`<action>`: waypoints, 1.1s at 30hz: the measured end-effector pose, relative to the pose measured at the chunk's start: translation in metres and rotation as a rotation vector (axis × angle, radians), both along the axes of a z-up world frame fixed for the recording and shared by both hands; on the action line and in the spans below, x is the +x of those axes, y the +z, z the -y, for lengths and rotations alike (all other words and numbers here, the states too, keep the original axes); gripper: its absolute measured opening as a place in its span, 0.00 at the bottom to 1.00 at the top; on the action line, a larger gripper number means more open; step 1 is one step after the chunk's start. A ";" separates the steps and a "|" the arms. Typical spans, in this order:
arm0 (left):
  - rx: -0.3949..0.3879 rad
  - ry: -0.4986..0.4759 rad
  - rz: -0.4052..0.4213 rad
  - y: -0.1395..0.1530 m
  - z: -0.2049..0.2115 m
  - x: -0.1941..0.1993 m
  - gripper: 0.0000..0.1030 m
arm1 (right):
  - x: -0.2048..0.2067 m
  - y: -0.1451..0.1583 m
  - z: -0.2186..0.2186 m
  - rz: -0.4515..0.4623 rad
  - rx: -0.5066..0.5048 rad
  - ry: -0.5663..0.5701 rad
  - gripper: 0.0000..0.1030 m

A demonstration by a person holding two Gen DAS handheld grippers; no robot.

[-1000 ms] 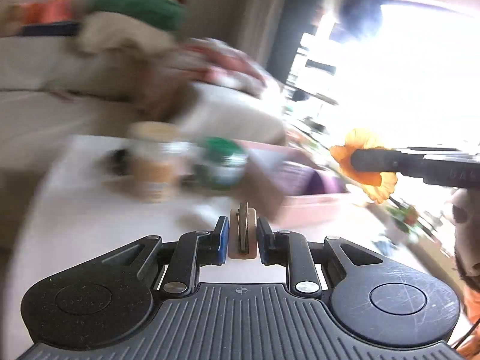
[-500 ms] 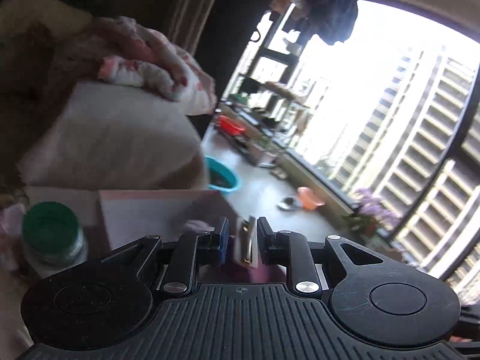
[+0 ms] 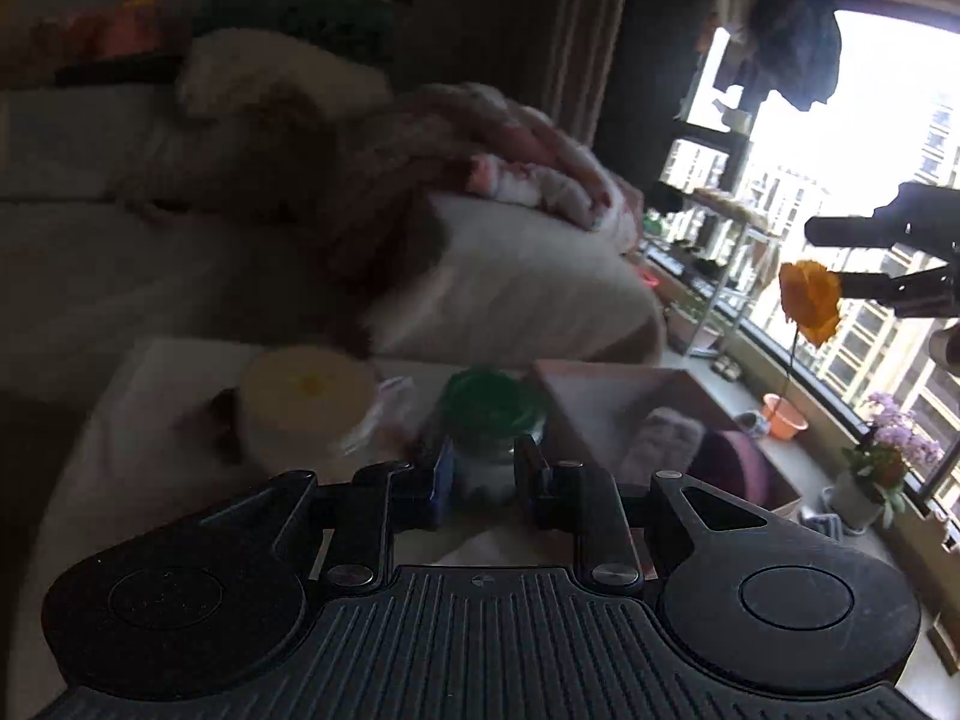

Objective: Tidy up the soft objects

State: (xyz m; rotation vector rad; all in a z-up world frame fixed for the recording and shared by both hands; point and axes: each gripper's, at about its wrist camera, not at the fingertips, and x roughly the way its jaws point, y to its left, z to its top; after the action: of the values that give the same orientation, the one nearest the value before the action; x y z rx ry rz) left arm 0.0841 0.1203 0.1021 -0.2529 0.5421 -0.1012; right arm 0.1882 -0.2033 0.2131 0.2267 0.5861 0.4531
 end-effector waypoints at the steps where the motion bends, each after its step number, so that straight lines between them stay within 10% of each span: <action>1: -0.001 0.029 -0.027 -0.007 -0.013 -0.004 0.24 | 0.004 -0.001 -0.005 0.004 -0.019 -0.019 0.68; 6: -0.059 0.096 -0.133 -0.042 -0.059 -0.029 0.24 | -0.010 -0.019 -0.023 0.004 -0.058 0.004 0.68; 14: -0.121 0.087 -0.157 -0.068 -0.074 -0.036 0.24 | -0.065 -0.076 -0.094 0.093 -0.398 0.168 0.69; 21: -0.071 0.050 -0.045 -0.030 -0.116 -0.011 0.24 | -0.076 -0.076 -0.129 0.059 -0.394 0.279 0.69; 25: -0.119 -0.030 -0.124 -0.016 -0.154 0.052 0.24 | -0.058 -0.062 -0.142 0.023 -0.348 0.275 0.71; 33: 0.177 -0.339 -0.295 -0.032 -0.143 0.165 0.24 | -0.037 -0.067 -0.151 -0.017 -0.399 0.237 0.71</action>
State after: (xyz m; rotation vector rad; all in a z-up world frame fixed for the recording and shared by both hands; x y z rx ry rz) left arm 0.2491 0.2636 0.0703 0.0005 0.8803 -0.3465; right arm 0.1508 -0.0523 0.1466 -0.2220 0.7103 0.5517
